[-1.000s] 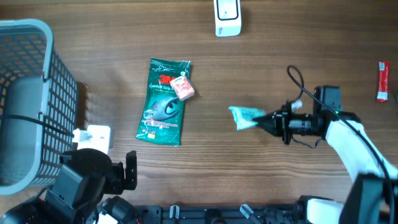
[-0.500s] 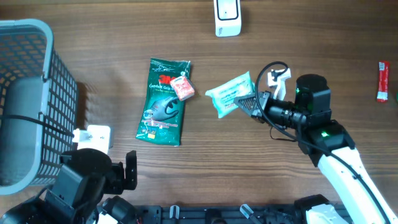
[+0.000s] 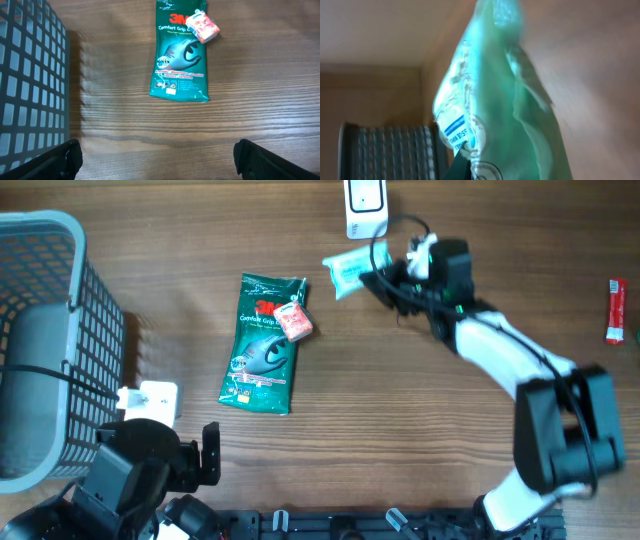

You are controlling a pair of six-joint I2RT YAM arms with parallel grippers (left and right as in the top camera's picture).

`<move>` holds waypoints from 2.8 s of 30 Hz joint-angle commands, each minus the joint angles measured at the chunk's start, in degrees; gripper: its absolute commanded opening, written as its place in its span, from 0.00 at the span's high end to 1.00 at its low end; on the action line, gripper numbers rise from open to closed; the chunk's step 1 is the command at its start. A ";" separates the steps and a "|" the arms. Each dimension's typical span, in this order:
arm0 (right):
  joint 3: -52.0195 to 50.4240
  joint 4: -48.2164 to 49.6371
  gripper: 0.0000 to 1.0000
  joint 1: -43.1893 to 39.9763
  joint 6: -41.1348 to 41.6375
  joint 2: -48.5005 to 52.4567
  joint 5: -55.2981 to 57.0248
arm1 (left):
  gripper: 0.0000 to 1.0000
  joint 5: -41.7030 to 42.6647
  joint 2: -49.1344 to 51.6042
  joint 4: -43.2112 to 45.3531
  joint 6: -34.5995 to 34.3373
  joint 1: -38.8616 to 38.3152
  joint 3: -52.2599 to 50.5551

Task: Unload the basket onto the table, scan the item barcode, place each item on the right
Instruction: 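Lift the wipes pack and carry it toward the white scanner, then carry the wipes pack right and drop it at the table's right edge, then reach the right gripper to the Kleenex pack and grasp it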

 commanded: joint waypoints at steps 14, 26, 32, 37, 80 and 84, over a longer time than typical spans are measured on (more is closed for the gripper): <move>33.66 -2.49 0.95 0.13 2.49 25.49 1.53 | 0.00 -0.50 -0.31 0.13 -0.52 0.20 0.17; 33.66 -29.81 0.95 -9.27 -16.11 13.92 0.20 | 0.00 -0.50 -0.31 0.13 -0.52 0.20 0.17; 33.66 -54.86 0.95 -23.61 -13.05 7.91 27.98 | 0.00 -0.50 -0.31 0.13 -0.52 0.20 0.17; 32.54 -56.57 0.95 -35.87 -10.93 8.59 38.42 | 0.00 -0.50 -0.31 0.13 -0.52 0.20 0.17; 16.15 -46.12 0.39 12.11 15.15 5.18 6.36 | 0.00 -0.50 -0.31 0.13 -0.52 0.20 0.17; 14.40 -36.76 0.42 15.76 20.02 5.75 8.39 | 0.00 -0.50 -0.31 0.13 -0.50 0.20 0.17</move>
